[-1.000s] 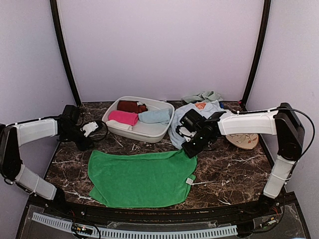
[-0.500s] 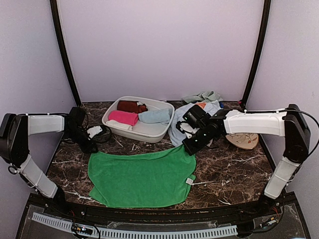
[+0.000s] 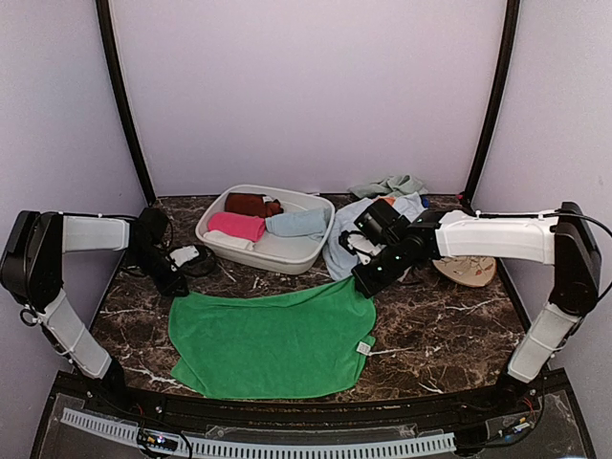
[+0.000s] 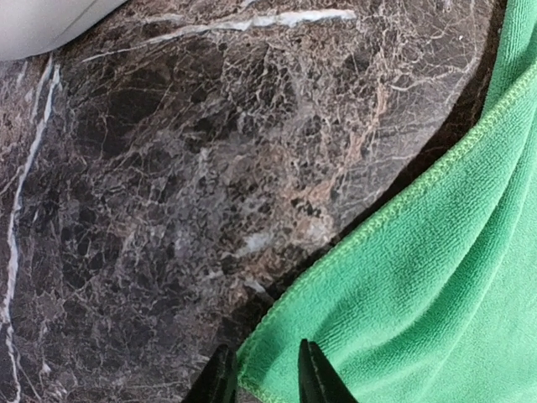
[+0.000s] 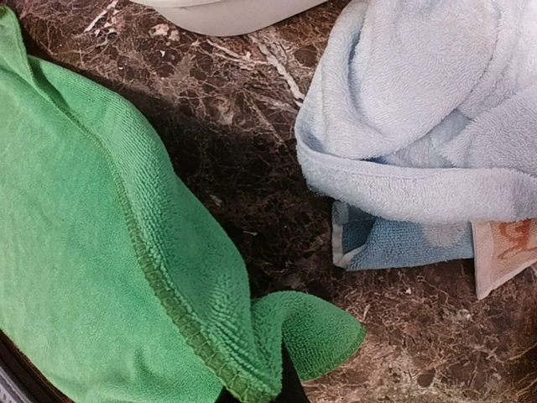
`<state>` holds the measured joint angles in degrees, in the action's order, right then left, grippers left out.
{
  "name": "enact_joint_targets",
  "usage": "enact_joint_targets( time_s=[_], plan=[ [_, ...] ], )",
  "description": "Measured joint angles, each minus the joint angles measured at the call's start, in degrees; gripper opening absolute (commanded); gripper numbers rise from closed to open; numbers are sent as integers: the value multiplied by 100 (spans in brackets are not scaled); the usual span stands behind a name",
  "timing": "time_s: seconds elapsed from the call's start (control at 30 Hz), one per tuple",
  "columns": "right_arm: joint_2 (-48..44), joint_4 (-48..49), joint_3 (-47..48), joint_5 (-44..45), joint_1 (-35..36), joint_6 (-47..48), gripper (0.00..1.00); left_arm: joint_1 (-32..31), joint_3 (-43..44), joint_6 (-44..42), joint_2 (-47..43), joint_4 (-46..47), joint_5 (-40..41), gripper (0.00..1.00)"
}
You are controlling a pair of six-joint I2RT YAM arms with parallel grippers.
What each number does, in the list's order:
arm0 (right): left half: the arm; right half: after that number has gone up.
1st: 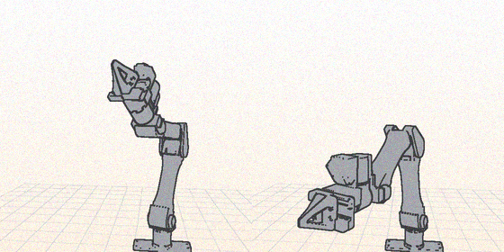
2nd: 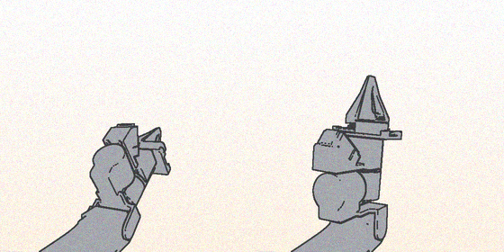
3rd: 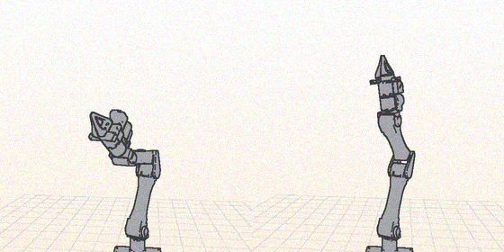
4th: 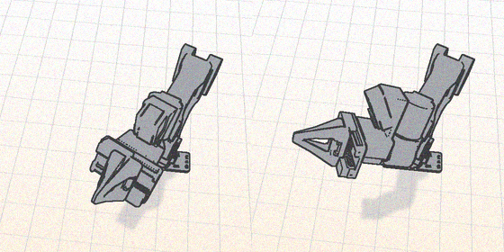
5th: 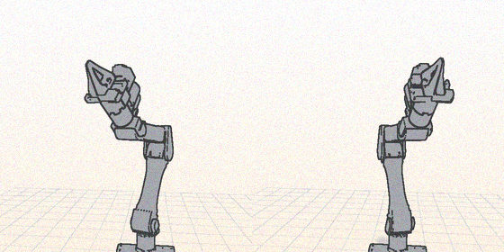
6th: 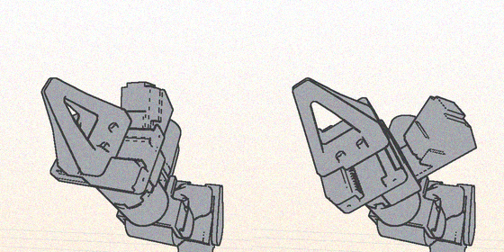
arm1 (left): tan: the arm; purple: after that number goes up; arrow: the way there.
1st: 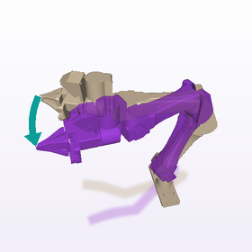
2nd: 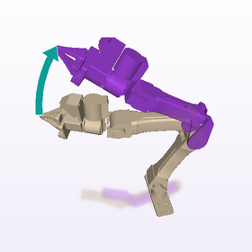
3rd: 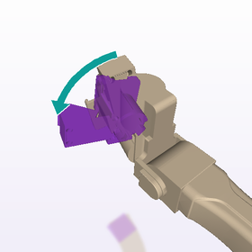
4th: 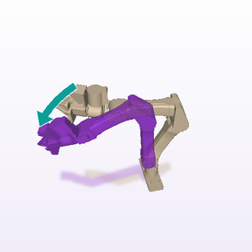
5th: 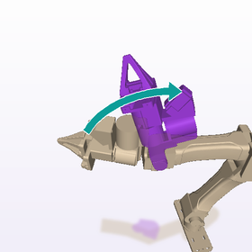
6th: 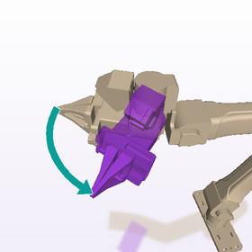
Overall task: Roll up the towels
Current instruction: Pick up the towel from the center of the board.
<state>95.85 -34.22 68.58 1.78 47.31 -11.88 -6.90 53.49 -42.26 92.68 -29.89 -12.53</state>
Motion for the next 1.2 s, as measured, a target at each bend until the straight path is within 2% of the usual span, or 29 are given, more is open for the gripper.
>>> enact_joint_targets(
  time_s=[0.17, 0.37, 0.63, 0.87, 1.2],
  plan=[
    [-136, -4, -2, -33, 0, 0, 0, 0, 2, -52, 190, -136, -4, 23],
    [-212, -4, -9, -50, 0, 2, 0, 26, 28, -85, 227, -284, -9, 0],
    [-212, -22, -24, -48, 0, 4, 0, 28, 116, -57, 101, -330, -35, 0],
    [-214, -96, -24, -24, 0, 37, 0, 26, 232, -72, -756, -369, -28, 0],
    [-546, -391, 31, 162, 0, 72, 0, 26, 278, -90, -1471, -374, 282, 0]
  ],
)
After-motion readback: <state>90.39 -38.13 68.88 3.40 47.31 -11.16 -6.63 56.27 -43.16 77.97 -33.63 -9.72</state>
